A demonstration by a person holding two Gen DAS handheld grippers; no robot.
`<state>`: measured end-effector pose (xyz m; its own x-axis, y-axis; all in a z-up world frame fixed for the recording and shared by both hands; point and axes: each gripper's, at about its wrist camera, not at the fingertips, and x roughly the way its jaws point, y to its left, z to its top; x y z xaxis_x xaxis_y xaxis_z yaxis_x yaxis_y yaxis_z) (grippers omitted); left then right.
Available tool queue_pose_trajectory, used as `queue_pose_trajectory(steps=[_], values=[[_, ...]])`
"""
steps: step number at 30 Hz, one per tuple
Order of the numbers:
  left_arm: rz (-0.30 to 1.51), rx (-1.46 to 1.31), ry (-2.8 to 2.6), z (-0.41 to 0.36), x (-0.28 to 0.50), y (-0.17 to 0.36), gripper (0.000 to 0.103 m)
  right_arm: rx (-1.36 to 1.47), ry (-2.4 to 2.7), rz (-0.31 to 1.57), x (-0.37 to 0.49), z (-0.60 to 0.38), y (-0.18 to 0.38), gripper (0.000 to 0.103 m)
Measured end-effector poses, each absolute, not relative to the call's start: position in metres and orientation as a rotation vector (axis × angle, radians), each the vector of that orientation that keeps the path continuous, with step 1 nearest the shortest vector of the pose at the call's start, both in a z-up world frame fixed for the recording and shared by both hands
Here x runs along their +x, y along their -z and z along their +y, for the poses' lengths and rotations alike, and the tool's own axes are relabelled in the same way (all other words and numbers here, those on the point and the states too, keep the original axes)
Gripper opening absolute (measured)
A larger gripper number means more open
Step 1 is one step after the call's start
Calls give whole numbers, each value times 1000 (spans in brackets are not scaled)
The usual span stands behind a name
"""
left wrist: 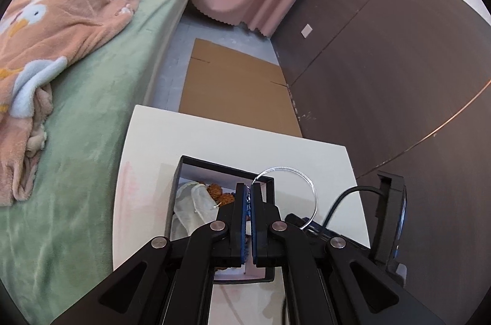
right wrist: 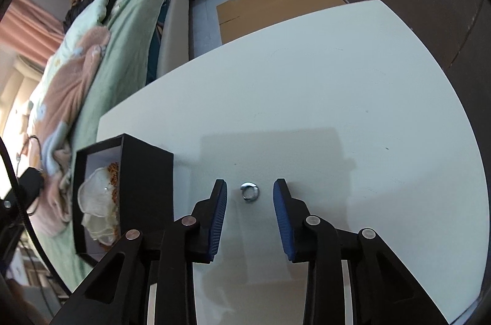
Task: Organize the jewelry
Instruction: 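Drop the hoop into the box with the left tool while the right tool grasps the small ring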
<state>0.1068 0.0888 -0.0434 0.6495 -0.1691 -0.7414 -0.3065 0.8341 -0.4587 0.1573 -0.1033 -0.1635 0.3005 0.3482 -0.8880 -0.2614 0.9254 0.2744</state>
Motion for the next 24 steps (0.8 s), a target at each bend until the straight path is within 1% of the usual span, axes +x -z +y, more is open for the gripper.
queue_pose_trajectory(steps=[2,4,5,9,11,12,13,14,15,16,18,24], values=[[886,-616,-82,91,107,45,2,39,-395,1186,155,-100,163,29],[907,-648,-76,95,107,49,3,-18,-371,1174,151,-95,163,22],[917,-660,-74,97,107,51,3,-41,-363,1171,149,-94,163,13],[955,-676,-91,103,107,56,4,-53,-370,1171,146,-97,160,12],[966,-683,-93,105,106,57,6,-30,-371,1170,146,-101,157,12],[968,-687,-93,107,105,57,14,-12,-374,1161,145,-104,154,12],[967,-688,-93,108,103,56,27,8,-385,1150,144,-107,149,12],[961,-688,-96,110,102,54,36,35,-401,1137,144,-110,144,12],[948,-685,-101,111,99,51,54,59,-415,1126,143,-112,140,12],[927,-681,-107,112,97,48,66,82,-430,1114,142,-114,135,12],[901,-675,-115,115,94,42,73,134,-466,1091,139,-118,126,12],[880,-657,-121,123,91,33,74,244,-606,1037,126,-115,103,12]])
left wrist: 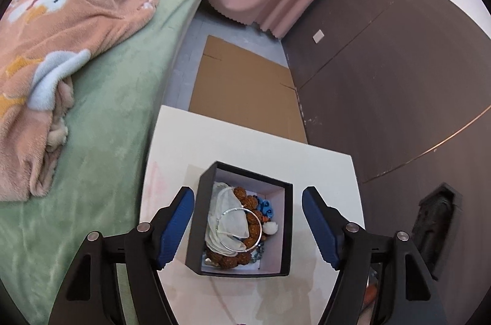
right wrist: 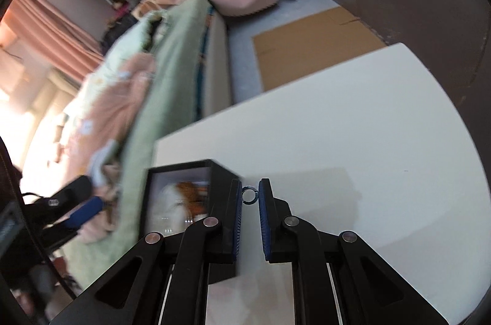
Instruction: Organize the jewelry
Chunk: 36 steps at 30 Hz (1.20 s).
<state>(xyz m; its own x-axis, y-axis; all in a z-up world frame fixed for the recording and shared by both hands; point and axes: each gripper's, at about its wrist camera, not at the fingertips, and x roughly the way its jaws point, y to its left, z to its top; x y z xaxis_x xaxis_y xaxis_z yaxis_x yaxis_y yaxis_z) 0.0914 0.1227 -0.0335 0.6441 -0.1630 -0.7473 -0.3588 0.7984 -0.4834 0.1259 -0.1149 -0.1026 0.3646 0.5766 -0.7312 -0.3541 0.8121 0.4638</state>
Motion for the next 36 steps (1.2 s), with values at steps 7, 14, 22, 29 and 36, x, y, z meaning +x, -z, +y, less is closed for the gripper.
queue_pose_trajectory(steps=[7,14,22,29,36], values=[[869,-642,-154,131,87,30,74,230,-767,1037,103,-88,93,12],[870,-608,-168,123,84,29,74,172,-730,1061,97,-88,94,46],[833,-542,-176,102,75,24,99,225,-678,1054,102,-122,89,46],[803,-498,-198,81,64,26,102,203,-646,1020,96,-138,78,53],[766,-440,-223,61,57,21,102,212,-618,984,93,-161,65,65]])
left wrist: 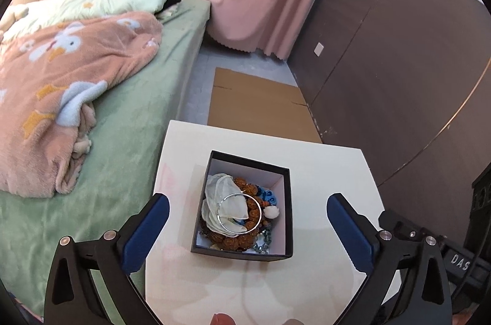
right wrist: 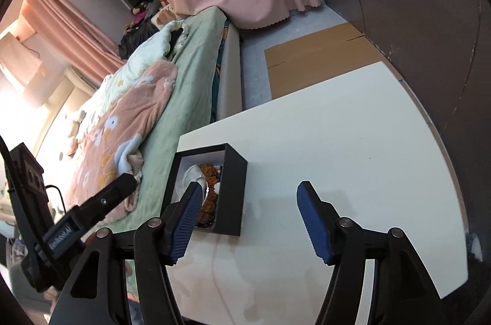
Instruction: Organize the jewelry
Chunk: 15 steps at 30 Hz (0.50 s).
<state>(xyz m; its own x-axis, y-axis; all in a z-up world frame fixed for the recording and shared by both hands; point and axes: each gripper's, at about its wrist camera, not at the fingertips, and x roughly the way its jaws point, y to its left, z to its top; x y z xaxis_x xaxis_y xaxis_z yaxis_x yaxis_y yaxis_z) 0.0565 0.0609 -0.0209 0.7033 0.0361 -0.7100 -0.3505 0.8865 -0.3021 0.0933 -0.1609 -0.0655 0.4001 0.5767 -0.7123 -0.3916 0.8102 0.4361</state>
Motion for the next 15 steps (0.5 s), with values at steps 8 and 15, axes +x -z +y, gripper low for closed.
queue_pose_trajectory(steps=[8,15], values=[[740,-382,-247,37,53,20,102,194,-602,979,89,-177,59,79],[731,-357,-220,19,48,21,102,169,-543,957,83,-195,50,97]])
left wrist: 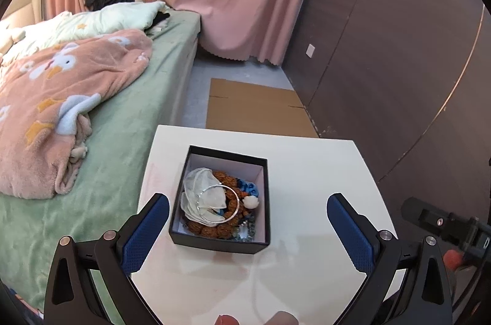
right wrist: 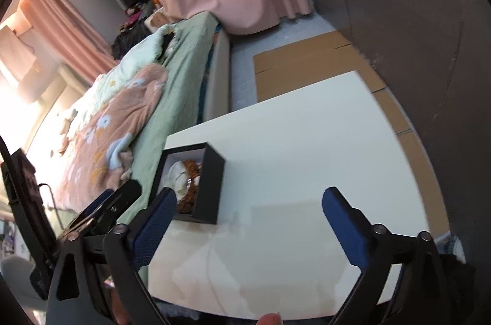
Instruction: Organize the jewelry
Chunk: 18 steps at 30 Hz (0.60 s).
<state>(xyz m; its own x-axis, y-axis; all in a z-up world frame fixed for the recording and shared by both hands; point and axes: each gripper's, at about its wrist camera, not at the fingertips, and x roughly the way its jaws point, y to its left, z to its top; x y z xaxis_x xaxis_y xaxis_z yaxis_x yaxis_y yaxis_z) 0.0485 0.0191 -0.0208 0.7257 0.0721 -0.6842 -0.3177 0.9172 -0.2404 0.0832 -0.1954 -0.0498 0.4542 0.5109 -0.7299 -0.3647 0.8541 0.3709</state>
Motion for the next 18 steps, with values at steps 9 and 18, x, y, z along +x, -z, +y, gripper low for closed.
queue_pose_trajectory(steps=[9,18], values=[[724,-336,-219,9,44,20,102,163,-528,942,79,-212,45,97],[700,-299,-229,1,39,15,102,159,-508,921,76,-221,38,97]])
